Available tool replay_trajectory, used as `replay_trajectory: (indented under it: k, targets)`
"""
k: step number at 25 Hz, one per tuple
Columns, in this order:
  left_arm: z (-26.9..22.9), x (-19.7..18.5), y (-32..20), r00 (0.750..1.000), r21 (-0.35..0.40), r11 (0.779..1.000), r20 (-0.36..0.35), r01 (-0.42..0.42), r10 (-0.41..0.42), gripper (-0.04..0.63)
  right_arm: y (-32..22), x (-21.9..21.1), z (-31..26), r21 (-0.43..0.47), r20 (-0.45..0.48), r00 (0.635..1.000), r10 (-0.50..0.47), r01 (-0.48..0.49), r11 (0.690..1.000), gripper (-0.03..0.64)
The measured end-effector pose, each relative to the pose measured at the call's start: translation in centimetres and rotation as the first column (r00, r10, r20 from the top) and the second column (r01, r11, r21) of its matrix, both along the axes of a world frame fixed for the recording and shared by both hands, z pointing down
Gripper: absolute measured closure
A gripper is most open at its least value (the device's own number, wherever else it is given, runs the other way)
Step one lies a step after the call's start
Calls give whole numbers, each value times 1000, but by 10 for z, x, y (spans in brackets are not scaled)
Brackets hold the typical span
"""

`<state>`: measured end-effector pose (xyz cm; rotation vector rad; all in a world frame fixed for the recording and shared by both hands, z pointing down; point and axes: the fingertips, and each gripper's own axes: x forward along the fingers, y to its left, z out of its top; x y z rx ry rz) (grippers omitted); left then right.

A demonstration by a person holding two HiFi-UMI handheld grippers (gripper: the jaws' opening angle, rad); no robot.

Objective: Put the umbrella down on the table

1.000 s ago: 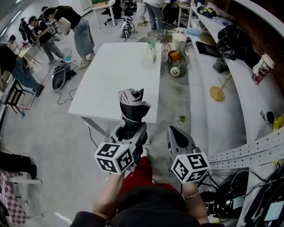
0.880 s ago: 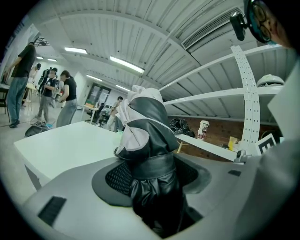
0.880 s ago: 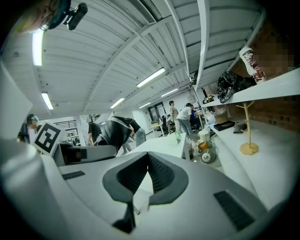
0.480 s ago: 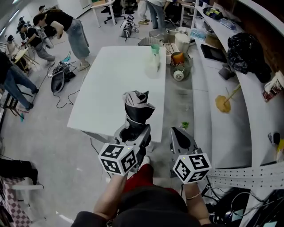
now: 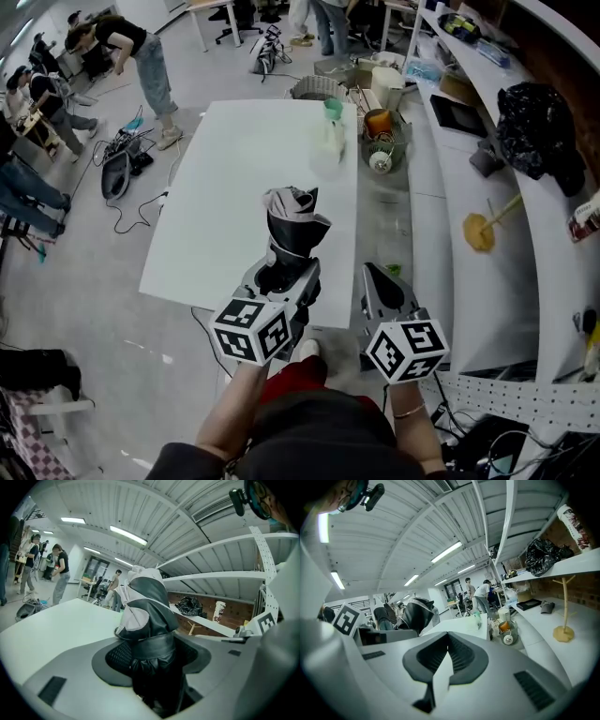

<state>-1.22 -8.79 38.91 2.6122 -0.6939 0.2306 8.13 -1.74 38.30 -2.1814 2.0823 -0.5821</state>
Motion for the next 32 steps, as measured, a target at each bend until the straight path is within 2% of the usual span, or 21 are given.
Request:
replay_trajectory:
  k: [14,24,32]
  targets:
    - [16,20,-53,999,-25,999,21,-39,39,337,-54,12,12,-37,2,1000,27,-27,999,598]
    - [22,18,-73,1000,-54,998,24,-17,18,339,-67,8,13,-53,-8,1000,14,-15,998,598]
    - [32,33,-84,999,-62,998,45,-3,5,337,-75,25,21,-64,-10,1000,16,-16,998,598]
